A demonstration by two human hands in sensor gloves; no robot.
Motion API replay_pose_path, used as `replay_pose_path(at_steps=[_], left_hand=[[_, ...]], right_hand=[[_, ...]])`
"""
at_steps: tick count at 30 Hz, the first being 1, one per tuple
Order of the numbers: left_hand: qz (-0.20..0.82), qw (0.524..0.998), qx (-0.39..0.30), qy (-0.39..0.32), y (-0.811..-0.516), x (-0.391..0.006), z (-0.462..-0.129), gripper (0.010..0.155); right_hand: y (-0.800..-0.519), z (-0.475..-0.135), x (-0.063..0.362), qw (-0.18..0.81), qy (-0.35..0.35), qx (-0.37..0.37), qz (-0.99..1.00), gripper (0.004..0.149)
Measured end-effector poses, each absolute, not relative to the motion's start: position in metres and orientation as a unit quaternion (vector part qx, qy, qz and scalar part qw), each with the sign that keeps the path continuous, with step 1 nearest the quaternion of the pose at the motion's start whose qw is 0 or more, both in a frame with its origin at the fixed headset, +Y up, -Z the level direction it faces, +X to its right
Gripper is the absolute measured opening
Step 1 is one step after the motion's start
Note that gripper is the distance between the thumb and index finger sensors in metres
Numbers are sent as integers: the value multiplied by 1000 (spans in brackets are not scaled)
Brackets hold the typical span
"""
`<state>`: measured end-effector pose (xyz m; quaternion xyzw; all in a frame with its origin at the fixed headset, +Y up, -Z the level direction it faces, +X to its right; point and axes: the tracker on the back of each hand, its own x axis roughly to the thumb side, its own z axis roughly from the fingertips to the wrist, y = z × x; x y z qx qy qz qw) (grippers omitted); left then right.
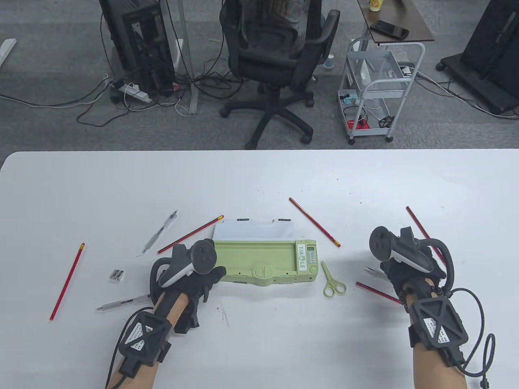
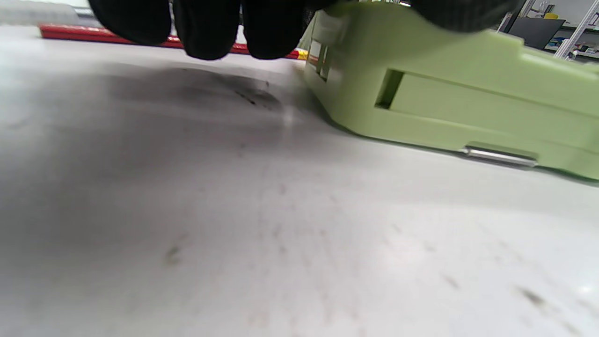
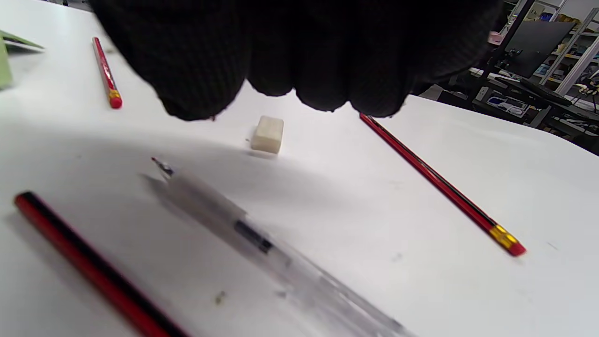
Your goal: Organize multifunction pencil case
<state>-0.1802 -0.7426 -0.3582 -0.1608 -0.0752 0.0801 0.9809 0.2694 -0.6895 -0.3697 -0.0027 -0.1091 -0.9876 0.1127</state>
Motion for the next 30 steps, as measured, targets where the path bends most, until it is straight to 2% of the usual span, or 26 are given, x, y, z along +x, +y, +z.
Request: replay_pose_path(at_steps=[11,12,19,30], left_hand=[[78,981,-158,-76,-743,-181,-358,84],[78,982,-156,-77,-743,-181,-358,84],[77,982,-156,-77,-743,-181,-358,84],[79,981,-156,-77,-743,-181,-358,84]], right_hand=[[-731,-364,274,147,-152,-6,-977,51],[-731,-362,273,150,-131,-7,-980,49],[-733,-364,270,162,-109,-23,-981,43],[-732,-369,272,151,-134,-21,-979,43]])
